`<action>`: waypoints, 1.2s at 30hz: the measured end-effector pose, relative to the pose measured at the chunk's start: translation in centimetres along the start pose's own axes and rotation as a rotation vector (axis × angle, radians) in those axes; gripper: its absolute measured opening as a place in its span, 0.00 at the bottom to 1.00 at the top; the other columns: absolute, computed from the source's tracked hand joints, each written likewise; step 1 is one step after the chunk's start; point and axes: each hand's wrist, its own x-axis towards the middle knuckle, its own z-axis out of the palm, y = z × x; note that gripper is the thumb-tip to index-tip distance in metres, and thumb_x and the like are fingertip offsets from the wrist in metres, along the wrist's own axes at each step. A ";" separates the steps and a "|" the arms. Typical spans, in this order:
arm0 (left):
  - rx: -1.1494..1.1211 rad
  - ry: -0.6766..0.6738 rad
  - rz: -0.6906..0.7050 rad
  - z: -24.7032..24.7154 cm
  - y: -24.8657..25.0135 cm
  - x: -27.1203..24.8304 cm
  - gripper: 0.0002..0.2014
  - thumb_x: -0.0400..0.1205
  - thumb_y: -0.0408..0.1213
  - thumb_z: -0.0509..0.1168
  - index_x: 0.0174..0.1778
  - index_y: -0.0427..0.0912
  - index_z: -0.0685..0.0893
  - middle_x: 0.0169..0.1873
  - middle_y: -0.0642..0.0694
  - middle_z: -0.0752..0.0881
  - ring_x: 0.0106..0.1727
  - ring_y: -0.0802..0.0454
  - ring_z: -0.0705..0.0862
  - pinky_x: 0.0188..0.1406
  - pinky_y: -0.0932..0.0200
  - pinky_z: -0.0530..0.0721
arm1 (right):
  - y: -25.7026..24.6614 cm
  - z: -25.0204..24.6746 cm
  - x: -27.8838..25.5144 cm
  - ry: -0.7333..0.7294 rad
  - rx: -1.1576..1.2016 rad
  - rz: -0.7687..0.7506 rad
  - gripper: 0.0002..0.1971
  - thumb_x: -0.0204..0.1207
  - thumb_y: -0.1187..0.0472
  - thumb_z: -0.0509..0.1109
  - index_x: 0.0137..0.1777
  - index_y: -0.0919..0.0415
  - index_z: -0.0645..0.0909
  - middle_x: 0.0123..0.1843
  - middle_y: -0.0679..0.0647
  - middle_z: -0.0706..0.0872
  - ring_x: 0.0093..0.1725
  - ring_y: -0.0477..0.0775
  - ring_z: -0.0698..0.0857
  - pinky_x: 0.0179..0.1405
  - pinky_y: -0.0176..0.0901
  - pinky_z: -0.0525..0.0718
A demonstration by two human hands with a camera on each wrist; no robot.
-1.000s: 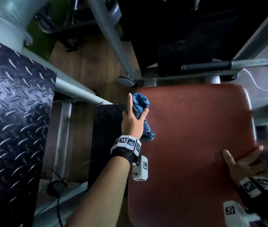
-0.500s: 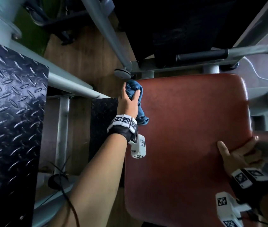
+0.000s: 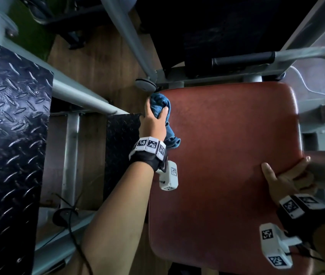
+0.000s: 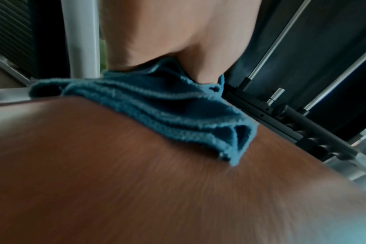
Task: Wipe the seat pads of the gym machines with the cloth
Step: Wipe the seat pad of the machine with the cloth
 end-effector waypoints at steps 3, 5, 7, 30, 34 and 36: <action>0.045 -0.027 0.021 -0.5 -1.6 -2.6 0.35 0.81 0.58 0.64 0.83 0.61 0.57 0.70 0.39 0.74 0.62 0.36 0.82 0.48 0.56 0.74 | 0.3 0.2 0.1 0.001 0.003 -0.026 0.64 0.50 0.17 0.45 0.85 0.52 0.43 0.79 0.74 0.58 0.77 0.79 0.58 0.75 0.74 0.54; 0.079 -0.039 0.046 -0.8 -3.1 -4.5 0.36 0.81 0.57 0.65 0.83 0.61 0.56 0.69 0.38 0.75 0.61 0.34 0.82 0.49 0.54 0.77 | 0.7 0.7 0.4 0.044 -0.020 -0.045 0.67 0.48 0.12 0.42 0.85 0.54 0.45 0.77 0.76 0.60 0.75 0.81 0.62 0.73 0.75 0.57; 0.089 -0.042 0.066 -1.1 -4.4 -6.3 0.37 0.80 0.56 0.66 0.83 0.60 0.56 0.67 0.37 0.76 0.60 0.32 0.83 0.50 0.50 0.80 | 0.7 1.0 0.3 0.060 -0.031 -0.045 0.68 0.49 0.12 0.42 0.85 0.56 0.47 0.76 0.77 0.62 0.74 0.83 0.63 0.72 0.76 0.58; -0.135 0.097 0.065 0.4 -7.5 -8.9 0.35 0.79 0.56 0.66 0.81 0.61 0.60 0.67 0.40 0.74 0.61 0.38 0.82 0.55 0.39 0.85 | 0.6 0.4 0.5 0.064 -0.035 -0.037 0.57 0.60 0.23 0.52 0.85 0.51 0.42 0.80 0.73 0.58 0.77 0.79 0.60 0.76 0.73 0.53; -0.223 0.088 0.127 0.2 -6.9 -7.2 0.36 0.78 0.54 0.69 0.80 0.57 0.62 0.67 0.41 0.72 0.62 0.41 0.82 0.57 0.43 0.86 | 0.9 0.7 0.5 0.085 -0.053 -0.048 0.58 0.58 0.20 0.50 0.85 0.52 0.43 0.78 0.76 0.61 0.74 0.81 0.64 0.74 0.74 0.56; -0.243 0.110 0.155 0.2 -7.3 -7.3 0.35 0.78 0.53 0.70 0.79 0.55 0.64 0.67 0.44 0.70 0.63 0.45 0.80 0.61 0.45 0.85 | 0.6 0.5 0.2 0.080 -0.059 -0.053 0.58 0.59 0.21 0.50 0.85 0.54 0.43 0.76 0.79 0.61 0.73 0.83 0.64 0.73 0.76 0.55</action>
